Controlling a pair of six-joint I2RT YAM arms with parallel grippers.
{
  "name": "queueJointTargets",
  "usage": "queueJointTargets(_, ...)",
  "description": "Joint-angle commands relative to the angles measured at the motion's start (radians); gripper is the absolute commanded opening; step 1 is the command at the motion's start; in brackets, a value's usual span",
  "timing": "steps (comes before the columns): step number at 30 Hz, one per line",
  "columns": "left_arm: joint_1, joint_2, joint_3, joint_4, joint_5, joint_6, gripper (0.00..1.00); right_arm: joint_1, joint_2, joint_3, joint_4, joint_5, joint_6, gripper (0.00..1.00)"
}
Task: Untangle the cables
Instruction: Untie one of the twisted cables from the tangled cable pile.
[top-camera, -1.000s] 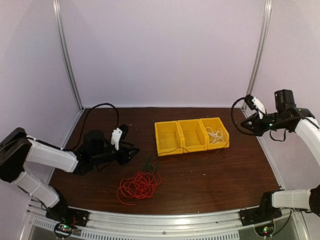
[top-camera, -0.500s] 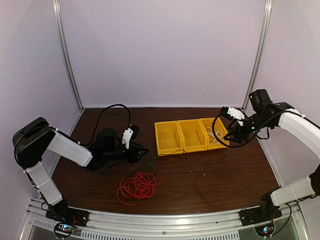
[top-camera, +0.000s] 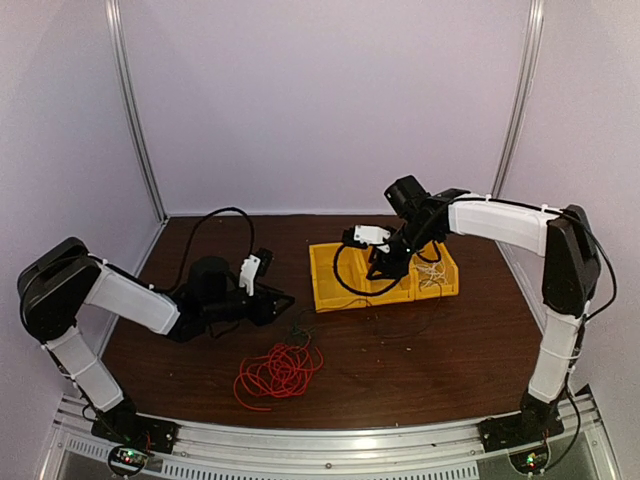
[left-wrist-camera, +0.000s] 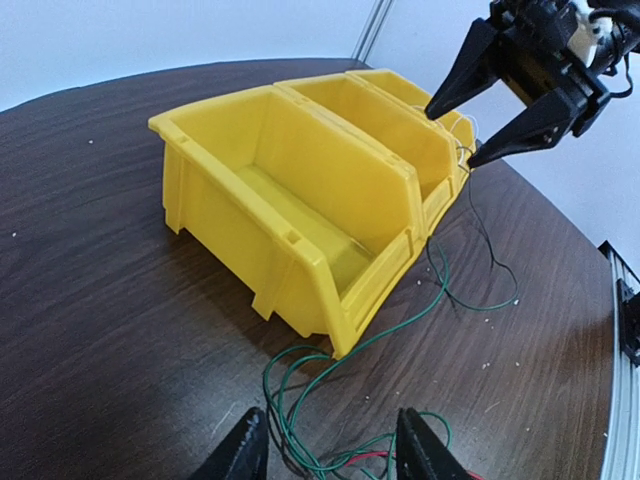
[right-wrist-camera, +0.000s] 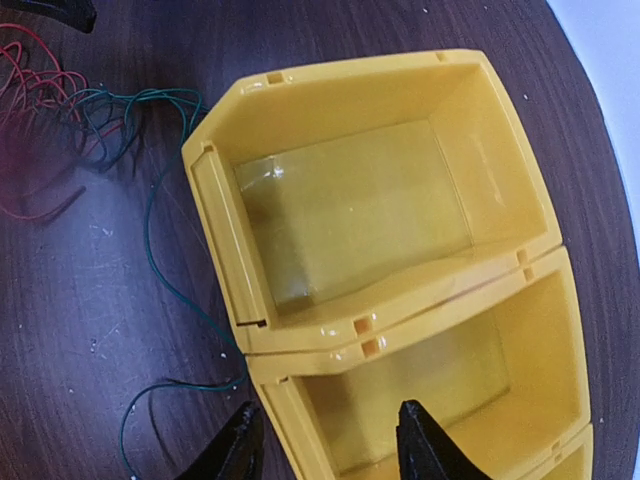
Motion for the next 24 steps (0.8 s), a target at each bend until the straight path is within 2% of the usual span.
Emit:
queueJointTargets(1, -0.005, -0.063, -0.011, 0.034, -0.026, -0.038, 0.44, 0.047, 0.087, 0.111, -0.034, 0.019, -0.064, 0.46)
queueJointTargets(6, -0.005, -0.088, -0.013, -0.013, -0.039, -0.006, 0.45, 0.095, 0.134, 0.133, -0.087, 0.045, -0.134, 0.47)
queueJointTargets(14, -0.005, -0.067, 0.001, -0.019, -0.028, 0.007, 0.45, 0.116, 0.163, 0.111, -0.082, 0.08, -0.128, 0.55)
queueJointTargets(24, -0.005, -0.047, 0.016, -0.024, -0.024, 0.006, 0.45, 0.135, 0.193, 0.123, -0.084, 0.107, -0.139, 0.54)
